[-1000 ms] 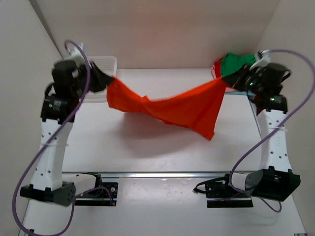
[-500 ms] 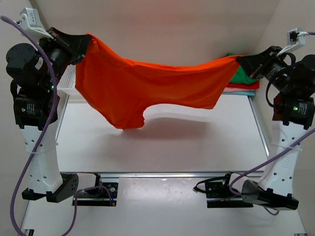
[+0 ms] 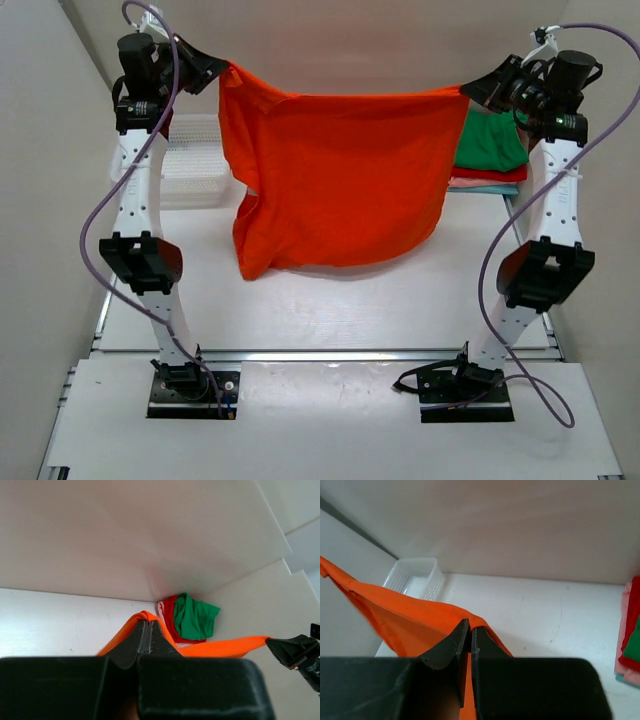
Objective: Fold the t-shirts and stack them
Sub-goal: Flatten out the tshirt, then fold the flattened tshirt in 1/3 of the way
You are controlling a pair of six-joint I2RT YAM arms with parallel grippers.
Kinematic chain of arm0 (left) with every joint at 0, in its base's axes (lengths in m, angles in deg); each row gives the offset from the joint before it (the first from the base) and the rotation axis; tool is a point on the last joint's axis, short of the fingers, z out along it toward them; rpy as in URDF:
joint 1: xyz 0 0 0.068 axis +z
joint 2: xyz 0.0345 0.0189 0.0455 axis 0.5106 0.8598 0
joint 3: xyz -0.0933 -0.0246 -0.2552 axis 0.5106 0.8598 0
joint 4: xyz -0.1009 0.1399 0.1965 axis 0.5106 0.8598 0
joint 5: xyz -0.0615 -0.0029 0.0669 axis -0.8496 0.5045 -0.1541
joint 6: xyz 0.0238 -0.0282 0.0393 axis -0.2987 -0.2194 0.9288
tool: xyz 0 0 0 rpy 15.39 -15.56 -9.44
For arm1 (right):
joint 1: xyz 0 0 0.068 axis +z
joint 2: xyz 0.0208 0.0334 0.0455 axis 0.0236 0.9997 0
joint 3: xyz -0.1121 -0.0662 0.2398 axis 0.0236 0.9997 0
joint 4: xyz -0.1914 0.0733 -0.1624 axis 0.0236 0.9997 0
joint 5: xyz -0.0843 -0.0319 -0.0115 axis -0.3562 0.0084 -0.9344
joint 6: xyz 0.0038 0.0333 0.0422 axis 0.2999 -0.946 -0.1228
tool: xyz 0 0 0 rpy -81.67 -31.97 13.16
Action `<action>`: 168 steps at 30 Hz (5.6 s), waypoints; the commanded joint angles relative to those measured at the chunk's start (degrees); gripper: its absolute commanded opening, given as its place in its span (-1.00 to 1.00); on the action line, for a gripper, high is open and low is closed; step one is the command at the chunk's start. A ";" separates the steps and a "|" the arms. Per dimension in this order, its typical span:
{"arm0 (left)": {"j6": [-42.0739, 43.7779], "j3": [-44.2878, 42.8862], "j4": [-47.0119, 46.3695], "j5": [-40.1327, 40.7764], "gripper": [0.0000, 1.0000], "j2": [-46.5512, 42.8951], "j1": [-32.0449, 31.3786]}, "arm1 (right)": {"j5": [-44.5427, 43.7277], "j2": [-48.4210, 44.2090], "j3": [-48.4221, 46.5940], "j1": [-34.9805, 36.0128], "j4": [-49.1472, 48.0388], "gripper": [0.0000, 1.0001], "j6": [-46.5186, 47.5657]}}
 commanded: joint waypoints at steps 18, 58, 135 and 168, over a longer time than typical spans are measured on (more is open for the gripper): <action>6.56 52.13 -14.02 5.78 -1.00 -38.10 -8.10 | -7.48 -17.34 31.17 1.34 -4.64 -0.99 5.96; 13.58 90.90 -9.37 10.97 -1.00 -47.20 -12.86 | -29.91 -43.21 81.23 1.88 19.62 -1.00 6.49; 20.44 76.89 -2.60 15.80 -0.58 -22.46 -14.18 | -34.23 -4.90 58.11 12.07 6.36 -0.40 7.10; 9.73 106.60 -0.83 18.73 -0.28 -55.08 -14.63 | -33.71 -17.88 55.03 26.66 10.58 -0.40 3.86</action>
